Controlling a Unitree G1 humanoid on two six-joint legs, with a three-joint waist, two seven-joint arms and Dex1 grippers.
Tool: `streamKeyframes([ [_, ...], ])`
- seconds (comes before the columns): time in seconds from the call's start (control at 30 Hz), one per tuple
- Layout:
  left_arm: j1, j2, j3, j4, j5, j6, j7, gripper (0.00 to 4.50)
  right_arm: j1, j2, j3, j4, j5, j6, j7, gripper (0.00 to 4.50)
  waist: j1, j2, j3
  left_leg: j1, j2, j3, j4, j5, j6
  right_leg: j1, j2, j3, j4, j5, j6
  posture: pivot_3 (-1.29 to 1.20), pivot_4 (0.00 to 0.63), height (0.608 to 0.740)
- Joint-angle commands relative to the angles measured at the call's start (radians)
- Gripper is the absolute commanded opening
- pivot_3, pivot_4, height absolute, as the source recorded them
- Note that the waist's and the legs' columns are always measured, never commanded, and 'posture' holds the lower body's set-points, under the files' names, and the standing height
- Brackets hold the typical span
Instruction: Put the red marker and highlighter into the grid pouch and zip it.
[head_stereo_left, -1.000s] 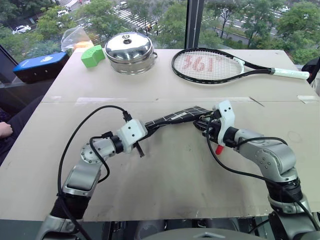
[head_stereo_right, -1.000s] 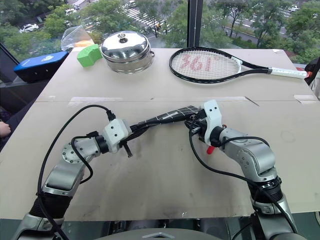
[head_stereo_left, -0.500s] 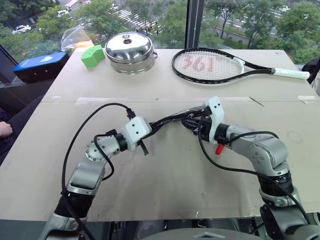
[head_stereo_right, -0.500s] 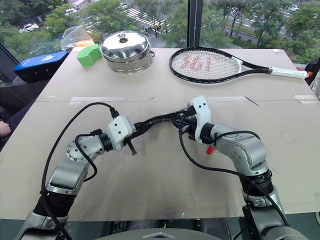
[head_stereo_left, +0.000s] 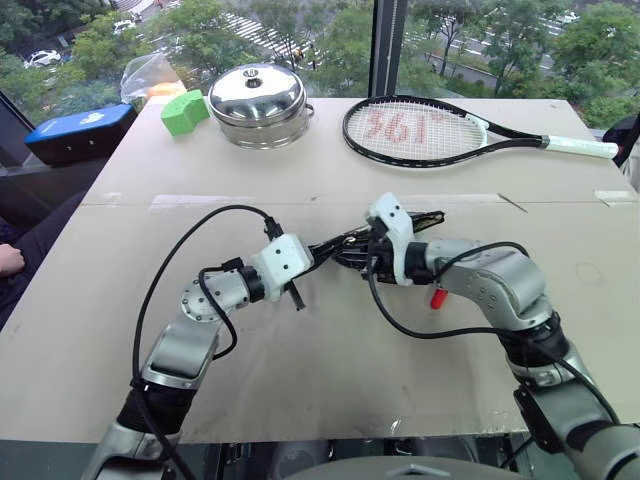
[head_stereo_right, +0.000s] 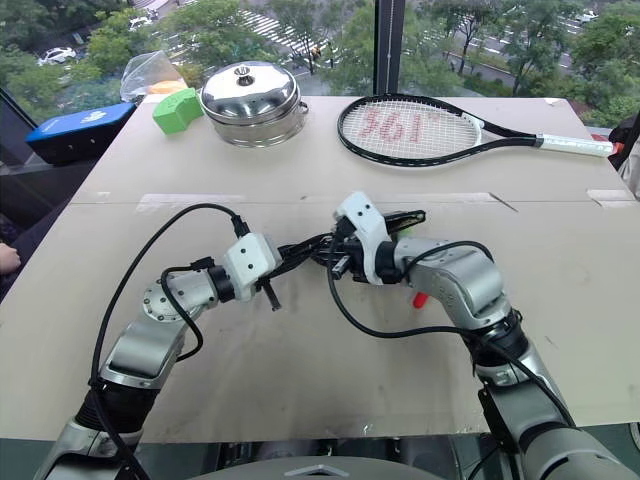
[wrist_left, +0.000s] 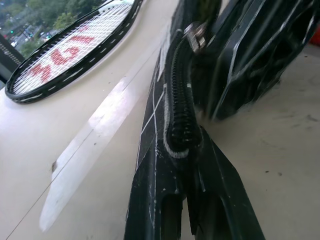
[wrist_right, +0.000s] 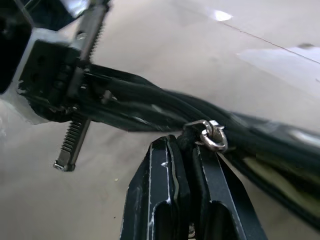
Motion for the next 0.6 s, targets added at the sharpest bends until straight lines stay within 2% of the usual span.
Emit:
streamKeyframes([
  [0.03,-0.039,-0.025,0.001,-0.034,-0.013,0.006,0.015,0.0,-0.051,0.006,0.091,0.028,-0.045,-0.068,0.087,0.07,0.0,0.0,0.0,0.0,0.0,0.0,0.0,0.0,0.0,0.0,0.0,0.0,0.0,0.0,0.0,0.0,0.15,0.74],
  [0.17,-0.034,-0.027,0.01,-0.034,-0.014,0.006,0.017,0.0,-0.064,-0.016,0.128,0.044,-0.105,-0.124,0.127,0.07,-0.001,0.0,0.0,0.0,0.0,0.0,0.0,0.001,-0.002,0.0,0.0,0.0,0.0,0.0,0.0,0.0,0.15,0.74],
  [0.27,-0.024,-0.028,0.035,-0.03,-0.034,0.015,0.023,0.0,-0.03,-0.069,0.084,0.017,-0.11,-0.139,0.149,0.07,0.001,0.0,0.0,0.0,0.0,0.0,0.0,0.002,-0.003,0.0,0.0,0.0,0.0,0.0,0.0,0.0,0.15,0.74],
  [0.3,-0.019,-0.028,0.041,-0.029,-0.037,0.015,0.023,0.0,-0.013,-0.094,0.072,-0.009,-0.107,-0.139,0.162,0.68,0.002,0.0,0.0,0.0,0.0,0.0,0.0,0.002,-0.003,0.0,0.0,0.0,-0.001,0.0,0.0,0.0,0.15,0.74],
  [0.33,-0.014,-0.027,0.047,-0.026,-0.041,0.015,0.024,0.0,0.007,-0.114,0.051,-0.041,-0.101,-0.135,0.161,0.83,0.002,-0.001,0.0,0.0,0.0,0.0,0.0,0.002,-0.003,0.0,-0.001,0.0,-0.001,0.0,0.0,0.0,0.15,0.74],
  [0.37,-0.009,-0.027,0.05,-0.026,-0.043,0.015,0.025,0.0,0.022,-0.126,0.037,-0.065,-0.097,-0.131,0.158,1.48,0.003,-0.001,0.0,-0.001,0.0,0.0,0.0,0.002,-0.003,0.0,-0.001,-0.001,-0.001,0.0,0.0,0.0,0.15,0.74],
  [0.4,-0.006,-0.025,0.053,-0.025,-0.045,0.012,0.024,0.0,0.039,-0.141,0.02,-0.099,-0.086,-0.12,0.158,1.65,0.002,-0.001,0.0,-0.001,0.0,0.0,0.0,0.002,-0.003,0.0,-0.001,-0.001,-0.001,0.0,0.0,0.0,0.15,0.74],
  [0.43,-0.002,-0.024,0.057,-0.022,-0.047,0.008,0.022,0.0,0.071,-0.163,-0.022,-0.155,-0.052,-0.093,0.158,2.1,0.003,-0.001,0.0,-0.001,0.0,0.0,0.0,0.002,-0.003,0.0,-0.001,-0.001,-0.001,0.0,0.0,0.0,0.15,0.74],
  [0.53,0.001,-0.024,0.065,-0.011,-0.05,-0.001,0.017,0.0,0.147,-0.216,-0.148,-0.28,0.047,-0.016,0.154,2.1,0.003,-0.001,0.0,-0.001,0.0,-0.001,0.0,0.002,-0.003,0.0,-0.001,-0.001,-0.002,0.0,0.0,0.0,0.15,0.74],
  [0.6,0.002,-0.025,0.065,-0.009,-0.051,-0.003,0.016,0.0,0.166,-0.199,-0.219,-0.299,0.086,0.022,0.104,1.44,0.002,-0.001,0.0,-0.001,0.0,-0.002,0.0,0.0,0.0,0.0,-0.001,-0.002,-0.002,0.0,0.0,0.0,0.15,0.74],
])
